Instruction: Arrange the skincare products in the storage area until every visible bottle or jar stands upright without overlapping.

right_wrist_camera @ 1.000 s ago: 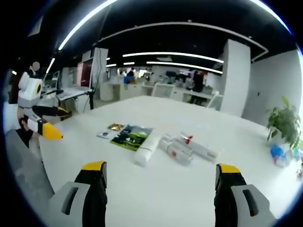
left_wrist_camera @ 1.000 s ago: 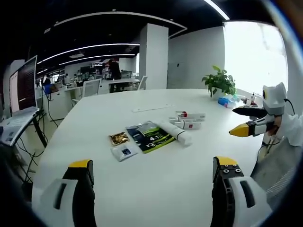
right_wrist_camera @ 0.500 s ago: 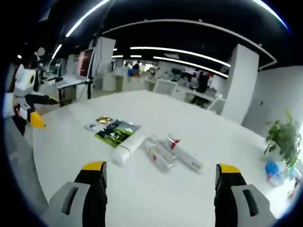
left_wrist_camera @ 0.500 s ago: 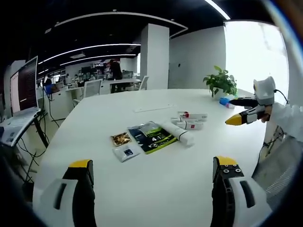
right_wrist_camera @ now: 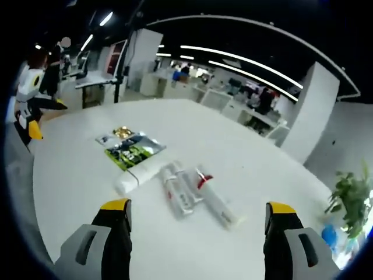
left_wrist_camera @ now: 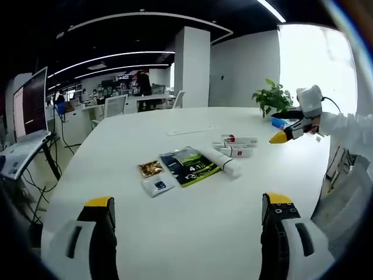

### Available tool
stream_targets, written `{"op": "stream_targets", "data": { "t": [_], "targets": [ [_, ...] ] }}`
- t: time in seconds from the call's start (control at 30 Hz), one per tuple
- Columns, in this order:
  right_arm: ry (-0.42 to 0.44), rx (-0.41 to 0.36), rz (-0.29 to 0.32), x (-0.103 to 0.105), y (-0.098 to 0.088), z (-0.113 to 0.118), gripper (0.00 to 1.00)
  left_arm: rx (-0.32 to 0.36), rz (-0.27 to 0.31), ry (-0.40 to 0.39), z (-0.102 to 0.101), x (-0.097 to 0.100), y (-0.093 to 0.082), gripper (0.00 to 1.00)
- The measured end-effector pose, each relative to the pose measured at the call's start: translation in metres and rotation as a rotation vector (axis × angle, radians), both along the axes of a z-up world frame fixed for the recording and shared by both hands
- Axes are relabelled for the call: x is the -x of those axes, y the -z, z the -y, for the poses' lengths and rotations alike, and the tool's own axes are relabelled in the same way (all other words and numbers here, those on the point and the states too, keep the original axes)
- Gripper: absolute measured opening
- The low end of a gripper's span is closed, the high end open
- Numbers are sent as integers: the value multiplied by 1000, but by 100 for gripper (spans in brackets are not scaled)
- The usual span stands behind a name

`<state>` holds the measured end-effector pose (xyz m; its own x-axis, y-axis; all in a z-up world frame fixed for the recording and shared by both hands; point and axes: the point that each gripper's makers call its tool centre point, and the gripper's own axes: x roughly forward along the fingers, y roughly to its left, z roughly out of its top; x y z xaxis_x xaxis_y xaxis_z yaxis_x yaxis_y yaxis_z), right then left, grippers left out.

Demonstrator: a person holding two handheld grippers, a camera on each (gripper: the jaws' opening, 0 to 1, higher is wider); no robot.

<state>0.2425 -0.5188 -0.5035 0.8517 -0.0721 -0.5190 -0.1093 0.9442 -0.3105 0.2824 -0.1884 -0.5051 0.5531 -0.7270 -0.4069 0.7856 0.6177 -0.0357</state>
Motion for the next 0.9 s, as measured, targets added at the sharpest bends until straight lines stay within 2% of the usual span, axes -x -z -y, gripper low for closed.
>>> {"op": "stream_targets", "data": {
  "t": [0.33, 0.53, 0.63, 0.73, 0.9],
  "targets": [
    [-75, 94, -90, -14, 20, 21, 100, -26, -8, -2, -3, -1, 6, 99],
    [-106, 123, -132, -24, 27, 36, 100, -28, -9, -7, -5, -3, 7, 99],
    [-124, 152, -142, -29, 25, 42, 100, -49, -15, -11, -7, -4, 10, 99],
    [-143, 170, -171, -29, 29, 40, 97, -49, -18, -13, -7, -4, 10, 99],
    [-153, 163, -222, -34, 40, 54, 90, -54, -18, -13, -7, -4, 12, 99]
  ]
}}
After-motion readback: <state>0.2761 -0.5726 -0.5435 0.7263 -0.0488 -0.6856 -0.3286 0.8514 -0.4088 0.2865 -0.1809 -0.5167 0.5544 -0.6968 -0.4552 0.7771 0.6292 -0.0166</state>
